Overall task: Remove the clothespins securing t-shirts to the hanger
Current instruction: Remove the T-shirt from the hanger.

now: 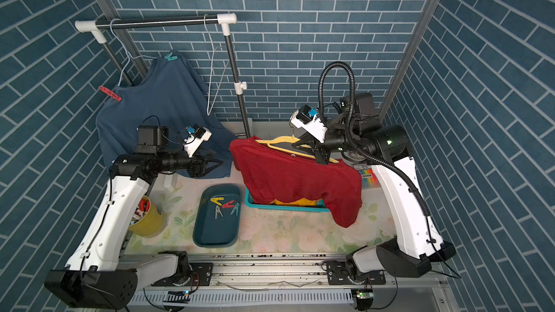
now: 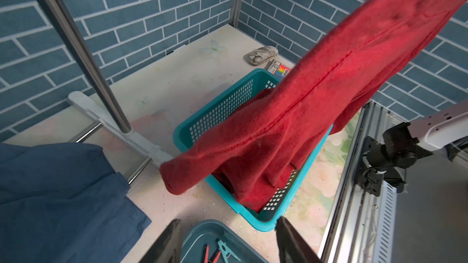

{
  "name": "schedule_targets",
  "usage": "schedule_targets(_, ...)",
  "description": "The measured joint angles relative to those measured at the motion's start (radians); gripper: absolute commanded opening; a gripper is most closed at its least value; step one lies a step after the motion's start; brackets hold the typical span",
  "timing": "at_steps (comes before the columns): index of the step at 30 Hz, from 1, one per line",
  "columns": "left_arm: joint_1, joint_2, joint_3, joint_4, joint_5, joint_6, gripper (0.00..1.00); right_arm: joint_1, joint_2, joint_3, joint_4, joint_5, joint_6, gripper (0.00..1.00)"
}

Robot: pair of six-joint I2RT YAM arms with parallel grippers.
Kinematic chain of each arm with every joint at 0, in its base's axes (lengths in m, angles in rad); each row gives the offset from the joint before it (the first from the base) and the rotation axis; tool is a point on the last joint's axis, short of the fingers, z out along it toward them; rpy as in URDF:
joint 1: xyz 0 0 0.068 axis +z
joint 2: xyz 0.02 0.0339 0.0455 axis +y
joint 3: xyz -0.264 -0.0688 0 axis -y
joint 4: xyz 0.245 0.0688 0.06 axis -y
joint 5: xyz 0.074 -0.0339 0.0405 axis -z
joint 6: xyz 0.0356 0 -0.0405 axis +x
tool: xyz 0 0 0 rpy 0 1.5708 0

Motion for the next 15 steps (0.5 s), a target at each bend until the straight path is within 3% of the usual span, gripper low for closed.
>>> schedule_targets(10,-0.058,0.006,-0.008,0.080,-0.008,0.126,0.59,0.000,0.016,0.020,-0.030,-0.048,0.003,0.00)
schedule_targets(13,-0.087,0.037,-0.008,0.081,0.003,0.150,0.48,0.000,0.018,0.025,-0.040,-0.055,0.003,0.00)
schedule_targets(15,-0.093,0.068,-0.001,0.078,0.004,0.159,0.28,0.000,0.021,0.032,-0.045,-0.056,0.004,0.00)
